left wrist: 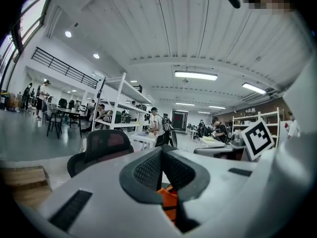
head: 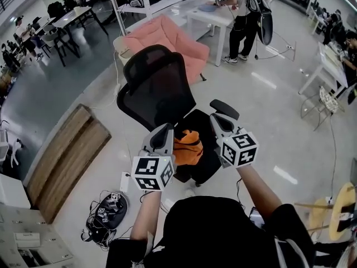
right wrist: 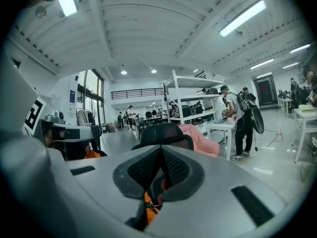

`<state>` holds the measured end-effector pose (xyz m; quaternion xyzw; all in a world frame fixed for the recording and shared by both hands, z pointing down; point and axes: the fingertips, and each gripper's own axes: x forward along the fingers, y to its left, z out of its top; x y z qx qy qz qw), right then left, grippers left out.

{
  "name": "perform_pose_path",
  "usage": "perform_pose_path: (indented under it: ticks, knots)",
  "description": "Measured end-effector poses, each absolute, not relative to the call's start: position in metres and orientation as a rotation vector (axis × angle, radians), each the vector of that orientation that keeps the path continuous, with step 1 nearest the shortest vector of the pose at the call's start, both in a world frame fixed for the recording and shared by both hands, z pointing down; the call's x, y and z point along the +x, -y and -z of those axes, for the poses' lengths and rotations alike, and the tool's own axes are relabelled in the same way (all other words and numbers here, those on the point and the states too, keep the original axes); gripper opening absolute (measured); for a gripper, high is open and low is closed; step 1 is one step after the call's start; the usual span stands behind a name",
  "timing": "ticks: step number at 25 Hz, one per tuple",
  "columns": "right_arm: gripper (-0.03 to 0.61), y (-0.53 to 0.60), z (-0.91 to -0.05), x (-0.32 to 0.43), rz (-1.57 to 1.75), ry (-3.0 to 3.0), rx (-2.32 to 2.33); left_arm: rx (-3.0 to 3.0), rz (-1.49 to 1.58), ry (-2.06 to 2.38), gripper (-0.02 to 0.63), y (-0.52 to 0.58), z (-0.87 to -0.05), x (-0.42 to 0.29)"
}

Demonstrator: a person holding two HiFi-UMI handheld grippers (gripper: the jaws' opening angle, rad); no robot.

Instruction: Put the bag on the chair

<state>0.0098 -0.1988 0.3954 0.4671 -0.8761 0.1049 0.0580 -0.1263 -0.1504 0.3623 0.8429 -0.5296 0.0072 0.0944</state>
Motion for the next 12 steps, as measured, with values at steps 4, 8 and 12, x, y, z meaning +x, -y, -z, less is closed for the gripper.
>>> perform_pose_path:
  ticks: [4, 8, 12]
  knots:
    - [0.002, 0.207, -0.390, 0.000, -0.304, 2.664, 1.428, 2.509, -0.009, 1.563, 0.009, 0.160, -0.359, -0.137]
    - [0.002, 0.213, -0.393, -0.010, -0.310, 2.662, 1.420, 2.510, -0.004, 1.553, 0.009, 0.168, -0.358, -0.145]
    - [0.002, 0.217, -0.397, -0.010, -0.323, 2.657, 1.425, 2.511, -0.008, 1.548, 0.009, 0.174, -0.358, -0.145]
